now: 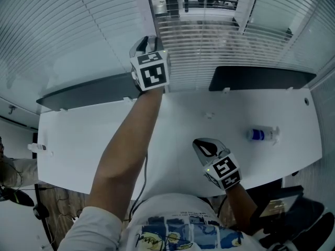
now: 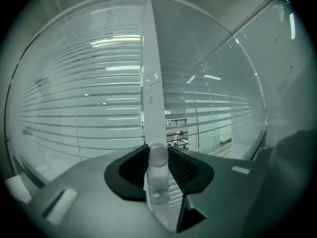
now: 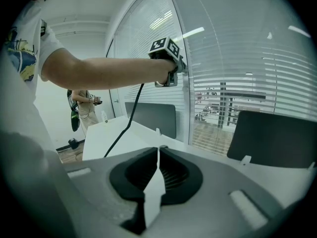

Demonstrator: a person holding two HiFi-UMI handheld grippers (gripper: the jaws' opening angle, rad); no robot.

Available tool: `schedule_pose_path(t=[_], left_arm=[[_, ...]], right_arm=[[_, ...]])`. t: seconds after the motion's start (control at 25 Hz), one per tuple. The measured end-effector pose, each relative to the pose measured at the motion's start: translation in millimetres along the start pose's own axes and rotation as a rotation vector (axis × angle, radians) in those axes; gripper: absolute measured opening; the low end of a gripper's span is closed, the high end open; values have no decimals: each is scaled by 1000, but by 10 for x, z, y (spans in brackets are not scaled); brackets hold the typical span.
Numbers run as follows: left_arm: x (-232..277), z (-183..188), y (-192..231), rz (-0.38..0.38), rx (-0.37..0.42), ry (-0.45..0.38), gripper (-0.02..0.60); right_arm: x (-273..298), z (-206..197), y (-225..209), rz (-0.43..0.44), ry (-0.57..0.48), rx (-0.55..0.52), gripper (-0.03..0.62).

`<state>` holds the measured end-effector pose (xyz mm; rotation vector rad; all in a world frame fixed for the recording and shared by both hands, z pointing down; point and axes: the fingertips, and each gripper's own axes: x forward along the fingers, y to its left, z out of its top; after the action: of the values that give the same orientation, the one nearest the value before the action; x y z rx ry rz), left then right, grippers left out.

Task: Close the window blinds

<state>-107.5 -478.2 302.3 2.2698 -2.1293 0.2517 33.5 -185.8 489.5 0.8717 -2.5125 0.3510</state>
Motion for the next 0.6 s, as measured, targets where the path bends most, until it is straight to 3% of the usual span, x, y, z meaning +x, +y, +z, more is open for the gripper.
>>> schedule_pose_path(t=[0.44, 0.6], left_arm=[[-17, -23, 16, -11, -262, 15, 121], [-8, -29, 25, -15, -291, 20, 121]], right_arm=[[-40, -26, -43, 5, -1, -5, 12], [-61, -31, -64, 6, 4, -7, 12]])
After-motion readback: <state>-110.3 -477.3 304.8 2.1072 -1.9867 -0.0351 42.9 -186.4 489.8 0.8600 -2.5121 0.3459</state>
